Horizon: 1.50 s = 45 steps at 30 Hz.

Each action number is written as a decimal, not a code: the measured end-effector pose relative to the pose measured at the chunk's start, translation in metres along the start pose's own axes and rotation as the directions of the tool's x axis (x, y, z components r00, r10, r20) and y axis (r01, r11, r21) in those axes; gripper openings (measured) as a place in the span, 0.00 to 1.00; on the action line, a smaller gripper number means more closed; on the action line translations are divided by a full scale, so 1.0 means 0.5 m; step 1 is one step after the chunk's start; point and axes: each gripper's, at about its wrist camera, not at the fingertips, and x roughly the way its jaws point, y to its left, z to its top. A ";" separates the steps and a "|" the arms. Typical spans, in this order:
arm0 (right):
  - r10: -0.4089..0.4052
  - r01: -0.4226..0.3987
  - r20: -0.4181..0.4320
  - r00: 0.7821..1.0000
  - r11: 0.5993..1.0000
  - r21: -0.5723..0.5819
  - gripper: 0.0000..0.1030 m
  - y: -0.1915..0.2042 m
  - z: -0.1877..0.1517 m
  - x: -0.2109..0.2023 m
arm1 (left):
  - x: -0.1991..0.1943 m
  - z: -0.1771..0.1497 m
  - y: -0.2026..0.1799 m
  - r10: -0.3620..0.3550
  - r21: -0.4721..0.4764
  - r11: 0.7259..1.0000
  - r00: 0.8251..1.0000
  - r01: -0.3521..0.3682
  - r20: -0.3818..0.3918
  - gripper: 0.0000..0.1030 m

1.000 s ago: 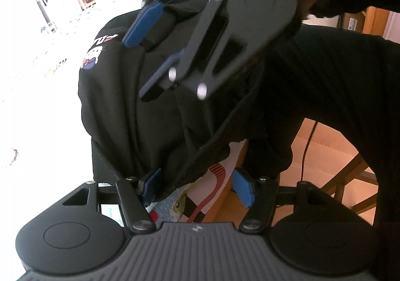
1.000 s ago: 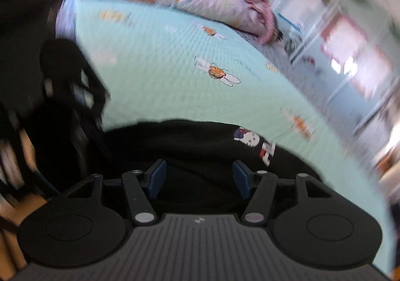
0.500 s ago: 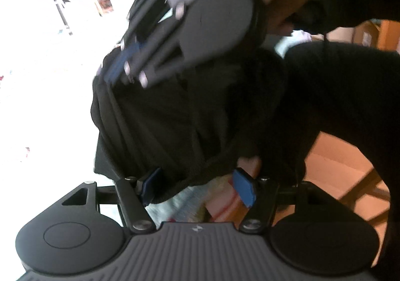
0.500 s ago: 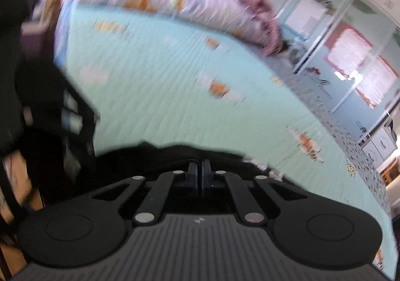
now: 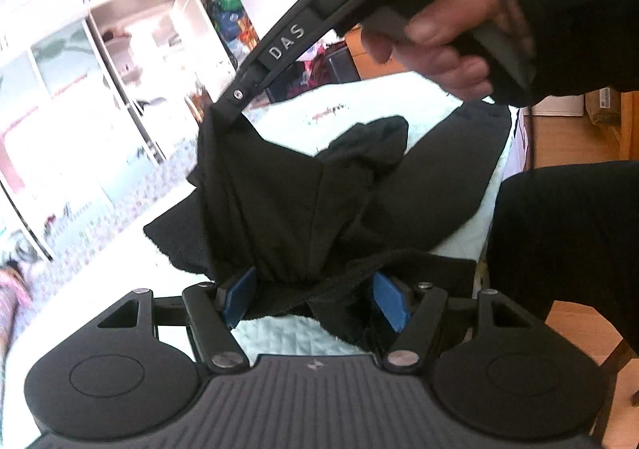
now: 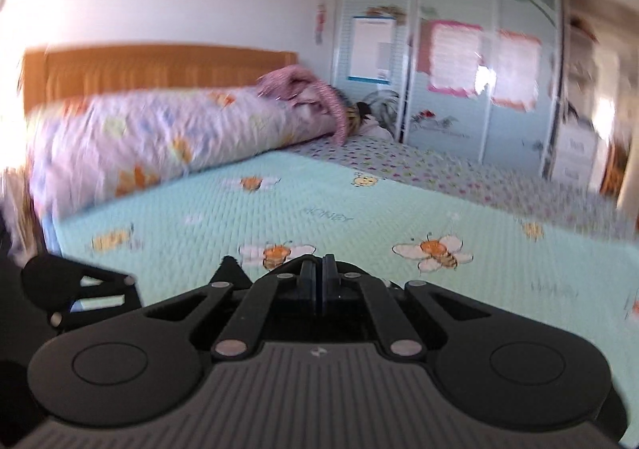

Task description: Fold clothes

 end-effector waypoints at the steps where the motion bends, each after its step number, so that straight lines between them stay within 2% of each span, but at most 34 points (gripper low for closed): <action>1: -0.008 0.008 -0.002 1.000 0.999 0.040 0.03 -0.016 0.000 0.005 | 0.001 -0.002 0.009 -0.002 -0.002 1.000 1.000 0.002 -0.008 0.66; 4: -0.044 0.048 -0.025 0.999 0.982 0.183 0.03 -0.075 -0.010 0.026 | 0.009 -0.024 0.032 0.006 -0.029 1.000 0.996 -0.009 -0.087 0.66; 6: -0.013 0.034 -0.077 0.997 0.960 0.276 0.04 -0.108 -0.038 0.042 | 0.007 -0.040 0.034 0.000 -0.066 0.998 0.993 -0.008 -0.119 0.66; 10: 0.035 0.014 -0.125 0.991 0.930 0.367 0.15 -0.124 -0.095 0.052 | -0.006 -0.054 0.017 -0.058 -0.151 0.988 0.993 0.043 -0.098 0.66; 12: 0.036 0.011 -0.123 0.992 0.932 0.362 0.26 -0.110 -0.106 0.034 | -0.003 -0.058 -0.004 -0.081 -0.163 0.985 0.991 0.063 -0.110 0.66; 15: 0.038 0.007 -0.119 0.992 0.935 0.355 0.35 -0.088 -0.122 0.007 | 0.023 -0.071 -0.023 -0.127 -0.213 0.972 0.984 0.098 -0.126 0.66; 17: 0.096 -0.048 -0.111 0.989 0.926 0.374 0.37 -0.076 -0.133 -0.030 | 0.034 -0.077 -0.035 -0.165 -0.258 0.957 0.981 0.135 -0.102 0.66; 19: 0.172 -0.113 -0.135 0.976 0.926 0.359 0.39 -0.043 -0.146 -0.054 | 0.037 -0.073 -0.042 -0.180 -0.278 0.949 0.981 0.151 -0.079 0.66; 21: 0.182 -0.127 -0.176 0.967 0.950 0.286 0.47 -0.005 -0.155 -0.053 | 0.044 -0.066 -0.049 -0.202 -0.291 0.940 0.978 0.180 -0.046 0.66; 23: 0.188 -0.142 -0.217 0.958 0.967 0.211 0.49 0.033 -0.164 -0.052 | 0.052 -0.056 -0.056 -0.212 -0.291 0.936 0.977 0.198 -0.017 0.66; 26: 0.191 -0.170 -0.278 0.941 0.981 0.098 0.49 0.090 -0.177 -0.051 | 0.056 -0.051 -0.060 -0.193 -0.277 0.944 0.981 0.177 -0.031 0.66; 29: 0.179 -0.181 -0.330 0.927 0.983 0.025 0.49 0.104 -0.187 -0.033 | 0.051 -0.057 -0.060 -0.181 -0.275 0.948 0.982 0.159 -0.055 0.66; 34: 0.177 -0.206 -0.429 0.886 0.978 -0.023 0.49 0.139 -0.223 0.020 | 0.027 -0.082 -0.055 -0.153 -0.257 0.959 0.980 0.115 -0.129 0.67; 35: 0.172 -0.201 -0.434 0.884 0.979 -0.022 0.49 0.140 -0.230 0.031 | 0.025 -0.090 -0.055 -0.147 -0.254 0.962 0.978 0.106 -0.149 0.67; 36: 0.166 -0.195 -0.439 0.883 0.981 -0.020 0.44 0.141 -0.236 0.042 | 0.023 -0.096 -0.052 -0.142 -0.255 0.962 0.976 0.098 -0.164 0.67; 37: 0.161 -0.189 -0.444 0.882 0.982 -0.018 0.32 0.142 -0.242 0.053 | 0.023 -0.101 -0.046 -0.140 -0.262 0.961 0.975 0.091 -0.174 0.67; 38: 0.156 -0.183 -0.448 0.880 0.983 -0.017 0.10 0.143 -0.249 0.064 | 0.022 -0.106 -0.042 -0.133 -0.270 0.960 0.974 0.080 -0.182 0.67; 39: 0.162 -0.174 -0.440 0.883 0.985 0.013 0.05 0.135 -0.245 0.068 | 0.019 -0.111 -0.039 -0.122 -0.277 0.959 0.974 0.066 -0.189 0.67; 42: 0.164 -0.134 -0.319 0.933 0.985 0.113 0.04 0.097 -0.200 0.038 | 0.009 -0.121 -0.023 -0.100 -0.309 0.950 0.977 0.038 -0.188 0.67; 44: 0.176 -0.129 -0.188 0.966 0.962 0.241 0.04 0.043 -0.139 -0.004 | 0.007 -0.125 -0.011 -0.093 -0.340 0.940 0.979 0.026 -0.183 0.67; 45: 0.136 -0.096 -0.129 0.982 0.955 0.281 0.04 0.011 -0.110 -0.025 | 0.005 -0.129 -0.008 -0.090 -0.353 0.935 0.979 0.021 -0.182 0.67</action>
